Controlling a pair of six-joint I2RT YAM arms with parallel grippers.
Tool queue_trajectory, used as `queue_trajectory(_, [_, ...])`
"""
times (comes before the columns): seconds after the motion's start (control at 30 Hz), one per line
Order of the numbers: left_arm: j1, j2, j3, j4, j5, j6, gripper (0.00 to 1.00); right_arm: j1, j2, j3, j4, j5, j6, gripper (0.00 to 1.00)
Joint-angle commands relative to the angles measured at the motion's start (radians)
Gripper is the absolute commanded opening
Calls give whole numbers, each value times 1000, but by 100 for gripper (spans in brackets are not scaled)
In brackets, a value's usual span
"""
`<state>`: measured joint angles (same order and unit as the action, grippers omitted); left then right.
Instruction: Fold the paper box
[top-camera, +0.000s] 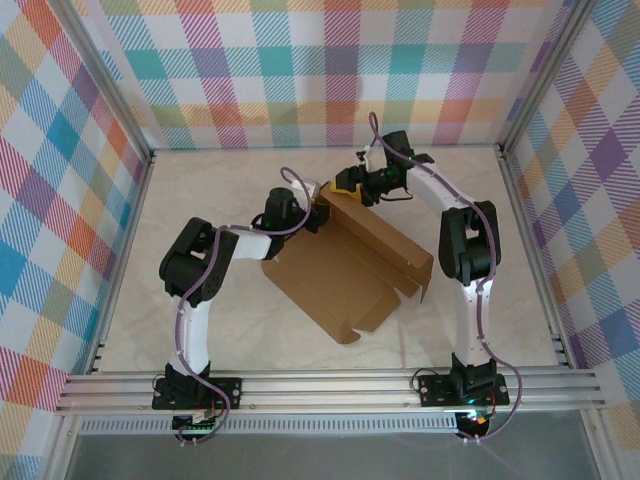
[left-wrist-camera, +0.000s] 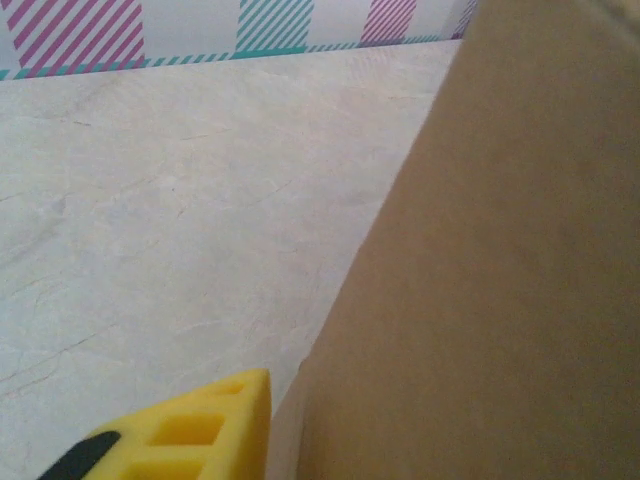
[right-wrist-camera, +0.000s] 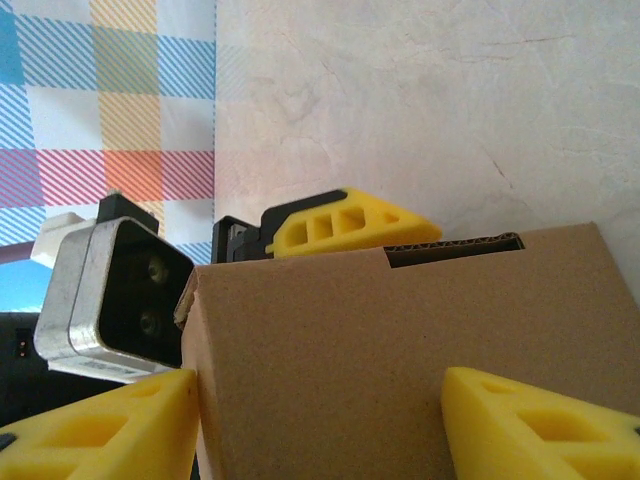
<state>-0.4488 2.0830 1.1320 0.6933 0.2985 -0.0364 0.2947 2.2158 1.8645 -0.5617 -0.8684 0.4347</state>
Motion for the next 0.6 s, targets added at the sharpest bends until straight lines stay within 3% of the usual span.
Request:
queue_trajectory(0.0, [6,24,47,9,21,0,34,-1,40,-26,-50,-13,1,63])
queue_trajectory(0.3, [6,48,99,-41,34,2,27,0,42,-22,-54,-24,1,63])
queue_trajectory(0.47, [5,60,111,-35,47,-9,38,0,46,-31,-41,-40,14,63])
queue_trajectory(0.57, [6,64,117,-35,48,-16,35,0,46,-33,-37,-43,16,63])
